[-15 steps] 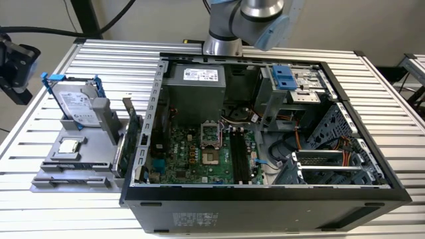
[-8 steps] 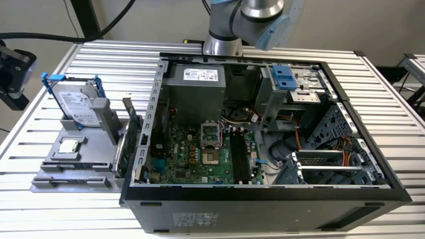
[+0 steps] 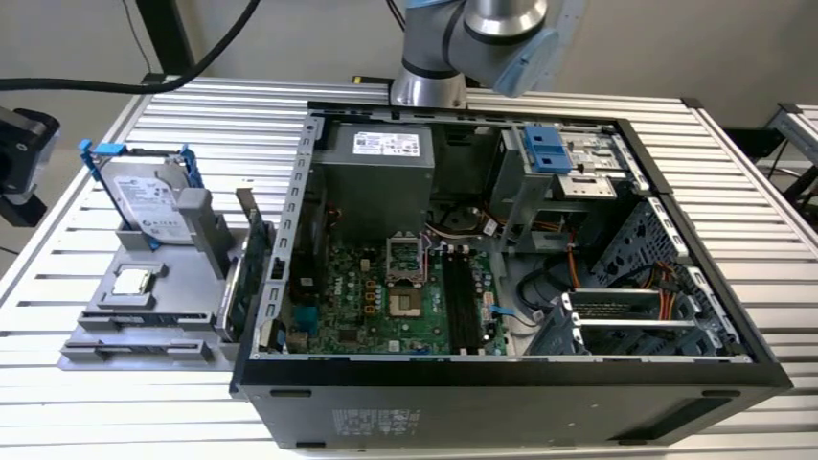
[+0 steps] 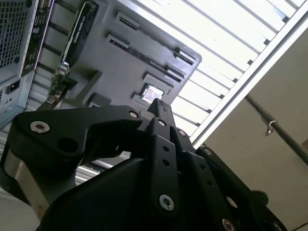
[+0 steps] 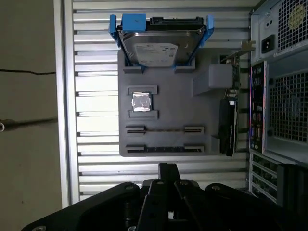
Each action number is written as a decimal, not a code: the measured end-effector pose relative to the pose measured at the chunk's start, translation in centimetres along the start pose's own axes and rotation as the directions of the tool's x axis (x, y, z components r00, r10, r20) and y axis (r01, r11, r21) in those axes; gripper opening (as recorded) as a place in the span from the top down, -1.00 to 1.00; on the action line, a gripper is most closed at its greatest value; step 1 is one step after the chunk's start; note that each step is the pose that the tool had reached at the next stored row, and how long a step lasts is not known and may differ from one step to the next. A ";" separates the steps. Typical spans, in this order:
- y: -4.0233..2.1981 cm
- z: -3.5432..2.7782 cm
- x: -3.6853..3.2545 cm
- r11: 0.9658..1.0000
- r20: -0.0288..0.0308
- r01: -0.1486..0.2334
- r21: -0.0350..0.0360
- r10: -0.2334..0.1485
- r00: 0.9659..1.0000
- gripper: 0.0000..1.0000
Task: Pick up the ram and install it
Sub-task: 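Pick up the ram and move it above insertion slot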
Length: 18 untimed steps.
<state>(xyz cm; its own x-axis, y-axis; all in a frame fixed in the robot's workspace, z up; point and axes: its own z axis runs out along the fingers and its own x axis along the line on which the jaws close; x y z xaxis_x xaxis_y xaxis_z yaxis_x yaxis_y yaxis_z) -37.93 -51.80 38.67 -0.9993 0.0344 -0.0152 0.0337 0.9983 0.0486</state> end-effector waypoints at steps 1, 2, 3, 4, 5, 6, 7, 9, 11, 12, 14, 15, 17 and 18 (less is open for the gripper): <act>-0.22 -0.02 -0.01 1.000 0.000 0.000 0.000 0.000 1.000 1.00; -0.34 -0.02 -0.01 1.000 0.000 0.000 0.000 0.000 1.000 1.00; -0.36 -0.02 0.00 1.000 0.000 0.000 0.000 0.000 1.000 1.00; -0.39 -0.03 -0.01 1.000 0.000 0.000 0.000 0.000 1.000 1.00; -0.41 -0.02 -0.01 1.000 0.000 0.000 0.000 0.000 1.000 1.00; -0.44 -0.03 -0.02 1.000 0.000 0.000 0.000 0.000 1.000 1.00; -0.46 -0.03 -0.01 1.000 0.000 0.000 0.000 0.000 1.000 1.00; -0.54 -0.04 -0.02 1.000 0.000 0.000 0.000 0.000 1.000 1.00; -0.59 -0.03 -0.02 1.000 0.000 0.000 0.000 0.000 1.000 1.00; -0.61 -0.03 -0.02 1.000 0.000 0.000 0.000 0.000 1.000 1.00; -0.66 -0.04 -0.02 1.000 0.000 0.000 0.000 0.000 1.000 1.00; -0.69 -0.04 -0.02 1.000 0.000 0.000 0.000 0.000 1.000 1.00; -0.73 -0.04 -0.02 1.000 0.000 0.000 0.000 0.000 1.000 1.00; -0.76 -0.05 -0.03 1.000 0.000 0.000 0.000 0.000 1.000 1.00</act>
<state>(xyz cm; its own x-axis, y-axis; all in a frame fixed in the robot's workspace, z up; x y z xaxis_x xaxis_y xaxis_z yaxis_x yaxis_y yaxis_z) -37.93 -52.56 38.68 -0.9993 0.0344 -0.0151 0.0336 0.9983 0.0484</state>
